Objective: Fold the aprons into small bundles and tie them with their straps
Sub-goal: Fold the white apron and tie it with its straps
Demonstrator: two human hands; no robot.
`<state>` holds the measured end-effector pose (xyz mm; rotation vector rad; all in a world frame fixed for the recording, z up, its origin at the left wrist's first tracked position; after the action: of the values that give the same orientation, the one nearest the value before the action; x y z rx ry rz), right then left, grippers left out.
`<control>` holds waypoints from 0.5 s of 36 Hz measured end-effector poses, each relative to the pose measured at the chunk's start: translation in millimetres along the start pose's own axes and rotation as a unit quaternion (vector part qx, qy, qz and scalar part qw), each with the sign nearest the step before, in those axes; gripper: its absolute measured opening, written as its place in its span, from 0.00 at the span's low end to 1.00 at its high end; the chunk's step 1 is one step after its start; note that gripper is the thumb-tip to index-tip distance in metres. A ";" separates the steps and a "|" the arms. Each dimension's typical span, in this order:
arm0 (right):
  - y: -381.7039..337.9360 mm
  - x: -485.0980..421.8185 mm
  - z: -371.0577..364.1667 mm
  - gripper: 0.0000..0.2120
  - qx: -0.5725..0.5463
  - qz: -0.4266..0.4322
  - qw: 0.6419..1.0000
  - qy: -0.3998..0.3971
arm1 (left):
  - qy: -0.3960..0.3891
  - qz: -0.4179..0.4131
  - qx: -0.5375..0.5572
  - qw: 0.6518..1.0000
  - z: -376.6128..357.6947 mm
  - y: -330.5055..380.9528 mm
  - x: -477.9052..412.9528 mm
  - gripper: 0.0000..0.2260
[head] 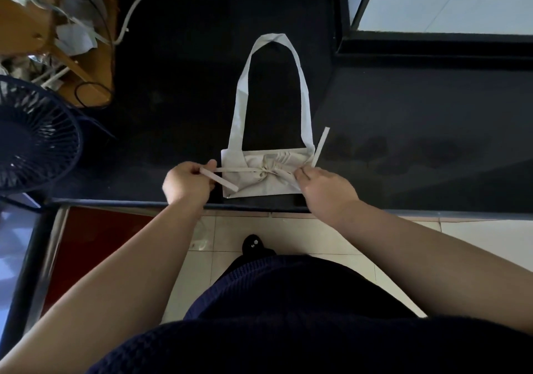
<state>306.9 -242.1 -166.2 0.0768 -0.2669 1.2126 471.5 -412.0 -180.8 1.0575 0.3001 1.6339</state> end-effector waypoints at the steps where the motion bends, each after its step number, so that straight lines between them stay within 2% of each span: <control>1: -1.2 -0.3 -1.1 0.22 0.016 0.007 1.000 -0.007 | 0.017 -0.003 -0.007 1.000 6.6 -0.5 -3.1 0.11; 3: -0.6 -1.0 -2.2 0.21 0.017 0.009 1.000 -0.018 | 0.055 0.003 -0.010 0.998 16.9 -1.9 -7.9 0.12; 5: -1.1 -0.8 -0.4 0.21 0.011 0.015 1.000 -0.017 | 0.117 -0.027 -0.056 0.991 22.8 0.8 -7.0 0.13; 6: -2.2 -0.8 0.8 0.21 0.008 0.018 1.000 -0.016 | 0.151 -0.055 -0.072 0.984 23.2 3.4 -2.8 0.22; 7: -3.7 -0.9 1.4 0.22 0.004 0.019 1.000 -0.015 | 0.177 -0.104 -0.079 0.975 22.8 7.5 4.1 0.32; 8: -4.3 -1.3 1.9 0.24 0.000 0.017 1.000 -0.017 | 0.192 -0.184 -0.092 0.960 21.1 13.9 13.0 0.37; 9: -3.8 -1.6 1.7 0.25 -0.003 0.013 1.000 -0.021 | 0.182 -0.287 -0.111 0.934 14.8 20.3 22.9 0.37; 11: -1.7 -2.5 1.5 0.26 -0.012 0.015 1.000 -0.021 | 0.091 -0.482 -0.156 0.858 -3.7 26.2 41.7 0.28; 12: -0.6 -2.2 1.7 0.26 -0.021 0.015 0.999 -0.020 | 0.008 -0.535 -0.188 0.823 -15.3 24.9 49.9 0.24; 14: 0.5 0.0 1.3 0.27 -0.044 0.012 0.999 -0.017 | -0.153 -0.531 -0.293 0.780 -31.8 12.7 60.1 0.26; 16: 1.0 3.4 0.4 0.29 -0.060 0.013 0.998 -0.008 | -0.197 -0.506 -0.397 0.739 -39.2 -6.1 57.7 0.34; 18: 2.8 6.8 -2.2 0.31 -0.063 0.015 0.998 0.004 | -0.202 -0.494 -0.428 0.730 -36.5 -16.6 53.3 0.40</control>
<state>306.9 -234.5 -166.9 -0.0427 -0.3377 1.2229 455.3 -347.7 -187.2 0.3376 -0.1902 0.3962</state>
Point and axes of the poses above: each hand's wrist, its own x-axis away from the middle knuckle, its own z-axis out of the back of the hand, y = z × x, the point moved 4 cm from there along -x, towards the middle knuckle, and after that the axes turned 5 degrees about y, right-handed, at the moved point
